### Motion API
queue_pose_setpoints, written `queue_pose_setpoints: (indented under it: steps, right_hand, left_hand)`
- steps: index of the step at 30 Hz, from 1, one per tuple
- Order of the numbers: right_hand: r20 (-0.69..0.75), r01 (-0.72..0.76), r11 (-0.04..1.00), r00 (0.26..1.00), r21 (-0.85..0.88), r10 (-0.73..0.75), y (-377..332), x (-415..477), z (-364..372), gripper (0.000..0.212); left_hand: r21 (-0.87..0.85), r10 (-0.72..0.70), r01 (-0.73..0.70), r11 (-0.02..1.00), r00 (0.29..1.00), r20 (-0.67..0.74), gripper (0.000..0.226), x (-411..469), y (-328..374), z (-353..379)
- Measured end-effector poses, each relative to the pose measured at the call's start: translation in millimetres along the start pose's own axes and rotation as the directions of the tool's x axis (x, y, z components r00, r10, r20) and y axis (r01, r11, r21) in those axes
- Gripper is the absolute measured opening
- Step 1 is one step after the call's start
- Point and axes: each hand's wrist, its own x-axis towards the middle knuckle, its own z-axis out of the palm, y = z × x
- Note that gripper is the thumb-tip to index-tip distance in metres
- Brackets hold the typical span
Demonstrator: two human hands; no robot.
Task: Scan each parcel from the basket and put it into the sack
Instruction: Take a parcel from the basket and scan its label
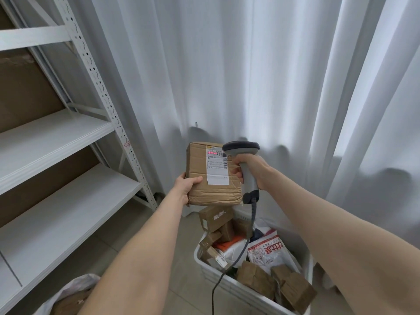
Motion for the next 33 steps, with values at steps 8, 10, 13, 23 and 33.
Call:
queue_pose_setpoints:
  steps: [8, 10, 13, 23, 33]
  right_hand:
    - [0.026, 0.01, 0.997, 1.0, -0.071, -0.009, -11.0, -8.0, 14.4, 0.004]
    - [0.025, 0.005, 0.997, 1.0, -0.074, -0.003, -12.7, -9.1, 19.3, 0.005]
    - [0.015, 0.007, 0.996, 1.0, -0.087, -0.006, -13.8, -10.4, 28.6, 0.006]
    - [0.02, 0.019, 0.993, 1.0, -0.121, -0.017, -11.3, -9.7, 65.3, 0.008]
    - [0.11, 0.02, 0.988, 0.994, -0.151, -0.003, 4.6, -8.3, 102.9, 0.004]
  left_hand:
    - [-0.054, 0.013, -0.013, 0.998, 1.0, -0.012, 0.045, 3.8, 2.5, -11.4]
    - [-0.075, 0.021, -0.021, 0.997, 1.0, -0.009, 0.044, 5.0, 3.1, -16.5]
    - [-0.096, 0.026, -0.027, 0.995, 1.0, -0.012, 0.047, 7.8, 3.5, -25.2]
    - [-0.135, 0.022, -0.023, 0.991, 1.0, -0.006, 0.048, 7.6, 3.6, -61.5]
    - [-0.14, 0.002, -0.012, 0.99, 0.997, -0.071, 0.047, -7.0, -7.8, -102.4]
